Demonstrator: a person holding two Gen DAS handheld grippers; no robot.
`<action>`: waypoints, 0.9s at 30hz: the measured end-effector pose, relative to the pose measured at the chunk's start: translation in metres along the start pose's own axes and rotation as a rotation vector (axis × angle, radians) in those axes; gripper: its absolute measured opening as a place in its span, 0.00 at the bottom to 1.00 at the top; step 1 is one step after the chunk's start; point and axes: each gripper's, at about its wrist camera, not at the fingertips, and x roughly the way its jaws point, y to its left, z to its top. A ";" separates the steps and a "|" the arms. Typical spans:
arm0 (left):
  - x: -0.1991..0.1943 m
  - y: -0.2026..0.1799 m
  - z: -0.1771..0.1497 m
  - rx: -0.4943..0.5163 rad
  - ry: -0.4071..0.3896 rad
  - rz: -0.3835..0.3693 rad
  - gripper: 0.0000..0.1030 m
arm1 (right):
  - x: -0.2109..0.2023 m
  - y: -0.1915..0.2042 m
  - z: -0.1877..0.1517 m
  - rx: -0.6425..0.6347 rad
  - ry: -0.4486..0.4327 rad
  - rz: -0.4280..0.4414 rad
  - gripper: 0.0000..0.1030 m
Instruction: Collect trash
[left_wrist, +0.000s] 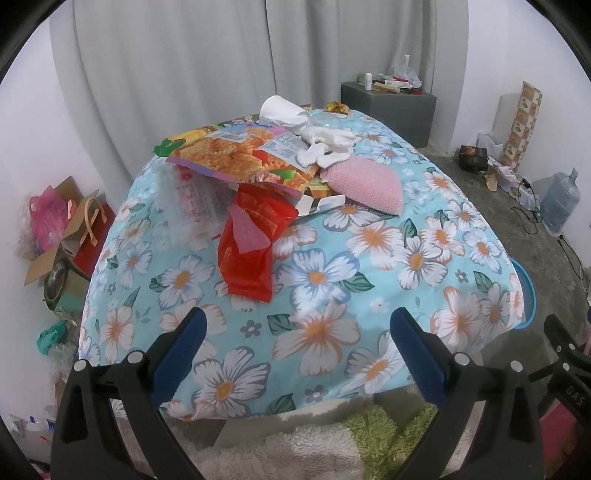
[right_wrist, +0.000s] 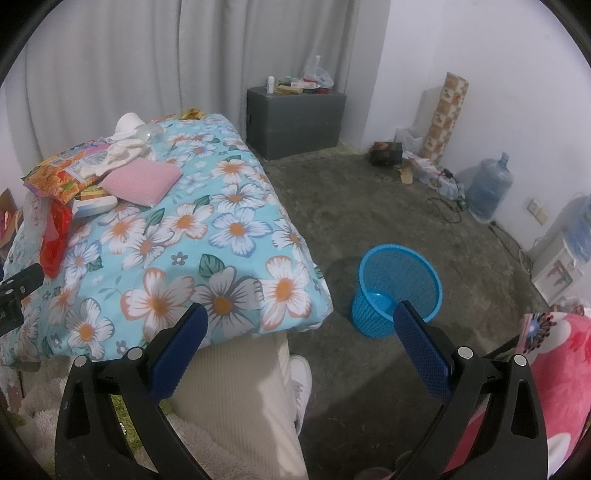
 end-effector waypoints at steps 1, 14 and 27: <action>0.000 0.002 -0.002 -0.003 -0.001 0.001 0.95 | 0.000 0.001 0.001 -0.001 0.000 0.002 0.93; 0.002 0.004 -0.002 -0.007 0.002 0.001 0.95 | -0.001 0.001 0.003 -0.002 -0.002 0.003 0.93; 0.004 0.009 -0.004 -0.010 0.004 0.004 0.95 | -0.002 0.003 0.003 0.001 -0.002 0.006 0.93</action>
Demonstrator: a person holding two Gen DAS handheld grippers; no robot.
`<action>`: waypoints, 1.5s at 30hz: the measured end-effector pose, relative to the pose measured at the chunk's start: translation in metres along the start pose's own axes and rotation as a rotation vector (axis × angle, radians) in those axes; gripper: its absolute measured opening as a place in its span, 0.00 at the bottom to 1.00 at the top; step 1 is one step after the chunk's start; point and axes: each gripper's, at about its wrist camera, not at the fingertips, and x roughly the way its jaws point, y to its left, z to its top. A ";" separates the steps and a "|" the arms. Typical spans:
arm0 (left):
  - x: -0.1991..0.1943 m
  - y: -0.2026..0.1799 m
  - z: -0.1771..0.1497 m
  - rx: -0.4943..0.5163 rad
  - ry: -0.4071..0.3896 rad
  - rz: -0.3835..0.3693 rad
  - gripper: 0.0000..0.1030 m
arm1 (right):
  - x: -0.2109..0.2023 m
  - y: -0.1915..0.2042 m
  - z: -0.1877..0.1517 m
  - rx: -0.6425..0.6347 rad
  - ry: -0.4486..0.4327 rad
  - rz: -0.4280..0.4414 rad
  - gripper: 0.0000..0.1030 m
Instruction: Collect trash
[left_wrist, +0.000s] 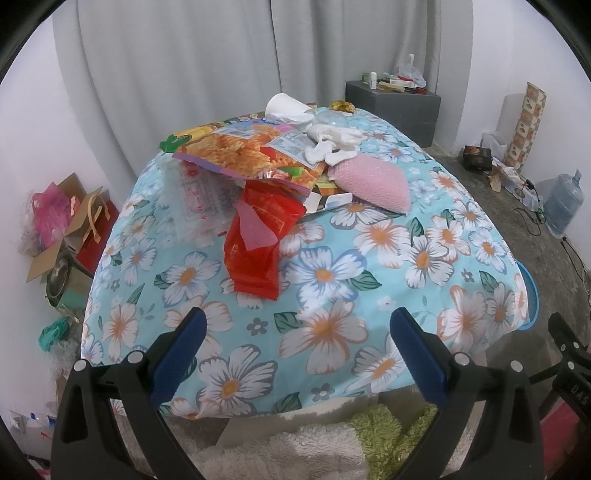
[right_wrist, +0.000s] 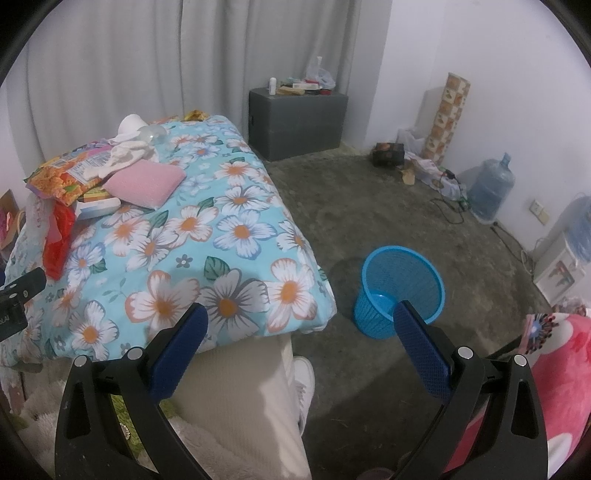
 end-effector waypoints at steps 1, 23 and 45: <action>0.000 0.000 0.000 0.000 -0.001 0.000 0.95 | 0.000 0.000 0.000 -0.001 -0.001 0.000 0.93; 0.001 0.005 0.022 0.021 -0.054 0.007 0.95 | 0.019 0.001 0.030 0.077 -0.025 0.151 0.93; 0.022 0.043 0.170 -0.016 -0.204 -0.405 0.95 | 0.143 0.033 0.120 0.332 0.267 0.802 0.79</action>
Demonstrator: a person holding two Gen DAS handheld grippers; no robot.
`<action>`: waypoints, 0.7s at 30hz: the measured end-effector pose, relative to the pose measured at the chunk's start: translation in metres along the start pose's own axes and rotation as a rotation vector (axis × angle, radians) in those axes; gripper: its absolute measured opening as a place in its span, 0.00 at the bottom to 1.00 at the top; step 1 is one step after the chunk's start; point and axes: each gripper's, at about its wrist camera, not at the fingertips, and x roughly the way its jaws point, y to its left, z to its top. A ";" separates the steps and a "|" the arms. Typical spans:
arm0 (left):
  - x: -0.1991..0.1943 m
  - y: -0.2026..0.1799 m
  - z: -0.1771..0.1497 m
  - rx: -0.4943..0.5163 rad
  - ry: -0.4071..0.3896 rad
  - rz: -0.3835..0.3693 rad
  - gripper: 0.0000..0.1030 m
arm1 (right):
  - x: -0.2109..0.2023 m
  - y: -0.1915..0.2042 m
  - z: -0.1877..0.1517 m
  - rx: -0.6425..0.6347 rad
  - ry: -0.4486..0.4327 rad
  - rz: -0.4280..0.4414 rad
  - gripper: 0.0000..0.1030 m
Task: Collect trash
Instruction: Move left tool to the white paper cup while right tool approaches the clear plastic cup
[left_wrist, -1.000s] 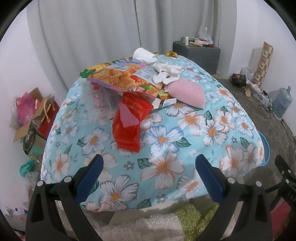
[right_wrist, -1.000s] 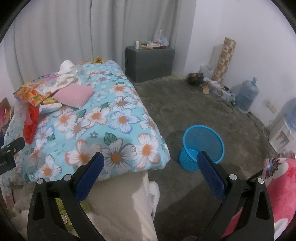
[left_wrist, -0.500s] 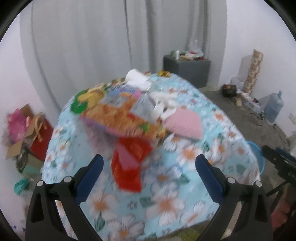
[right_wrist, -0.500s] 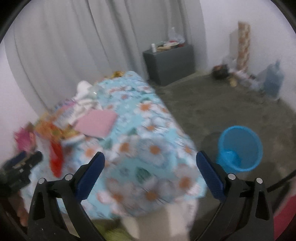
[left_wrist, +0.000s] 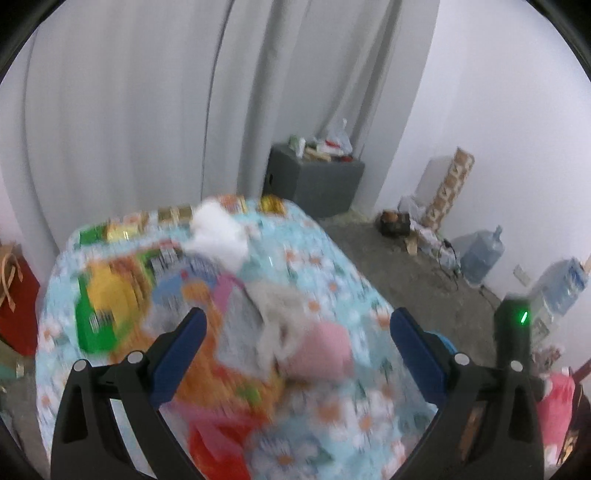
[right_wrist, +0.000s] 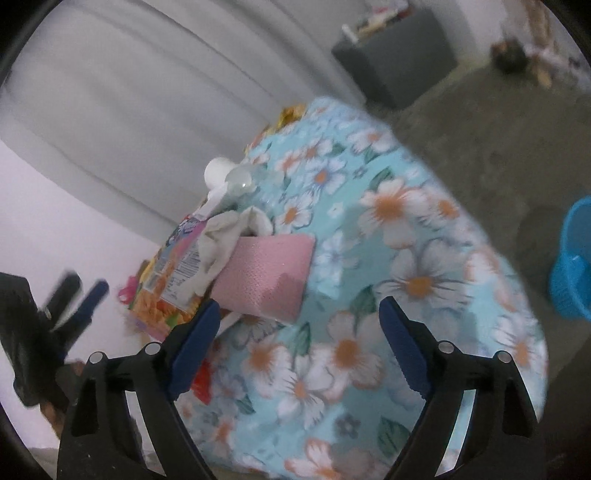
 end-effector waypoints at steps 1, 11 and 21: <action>0.002 0.009 0.017 0.002 -0.009 -0.013 0.95 | 0.005 -0.002 0.002 0.008 0.012 0.009 0.78; 0.137 0.105 0.141 -0.169 0.319 -0.033 0.91 | 0.019 -0.013 0.043 0.020 0.049 0.026 0.72; 0.264 0.161 0.149 -0.234 0.512 0.066 0.80 | 0.077 0.067 0.124 -0.335 0.010 0.010 0.74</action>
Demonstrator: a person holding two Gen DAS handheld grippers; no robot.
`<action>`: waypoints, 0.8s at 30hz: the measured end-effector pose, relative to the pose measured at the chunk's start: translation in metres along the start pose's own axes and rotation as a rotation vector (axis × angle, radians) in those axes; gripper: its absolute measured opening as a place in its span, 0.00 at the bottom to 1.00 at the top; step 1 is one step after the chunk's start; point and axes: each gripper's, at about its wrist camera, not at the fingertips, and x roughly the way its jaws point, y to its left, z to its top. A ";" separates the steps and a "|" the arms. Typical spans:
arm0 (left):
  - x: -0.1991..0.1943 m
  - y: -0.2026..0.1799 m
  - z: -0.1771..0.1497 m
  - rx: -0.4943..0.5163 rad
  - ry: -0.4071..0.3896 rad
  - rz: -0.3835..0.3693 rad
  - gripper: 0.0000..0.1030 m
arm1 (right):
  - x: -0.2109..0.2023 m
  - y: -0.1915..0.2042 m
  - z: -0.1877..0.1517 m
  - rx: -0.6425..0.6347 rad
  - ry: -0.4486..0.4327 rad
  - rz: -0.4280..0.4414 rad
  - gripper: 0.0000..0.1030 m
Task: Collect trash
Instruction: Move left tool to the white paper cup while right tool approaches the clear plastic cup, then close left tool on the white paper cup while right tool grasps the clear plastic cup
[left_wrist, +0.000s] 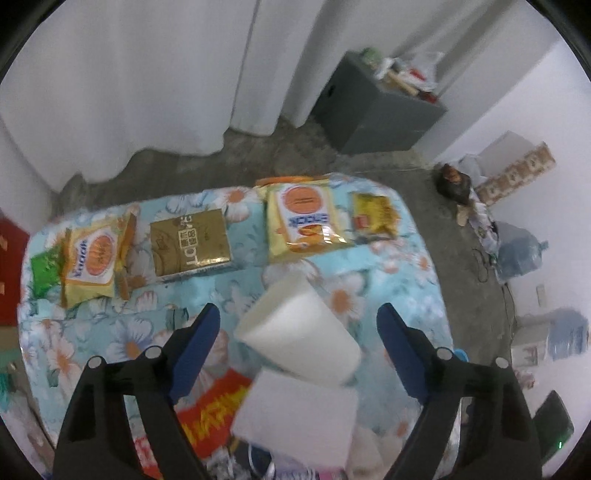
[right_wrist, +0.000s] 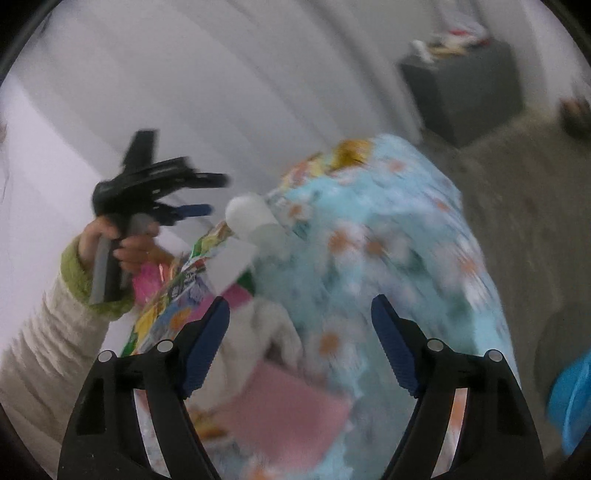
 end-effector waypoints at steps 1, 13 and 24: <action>0.008 0.005 0.004 -0.019 0.014 -0.001 0.78 | 0.010 0.005 0.006 -0.030 0.011 -0.013 0.74; 0.040 0.030 0.017 -0.103 0.103 -0.085 0.49 | 0.089 0.037 0.018 -0.234 0.117 -0.091 0.76; 0.023 0.015 0.013 -0.047 0.068 -0.142 0.11 | 0.094 0.034 0.023 -0.221 0.108 -0.094 0.51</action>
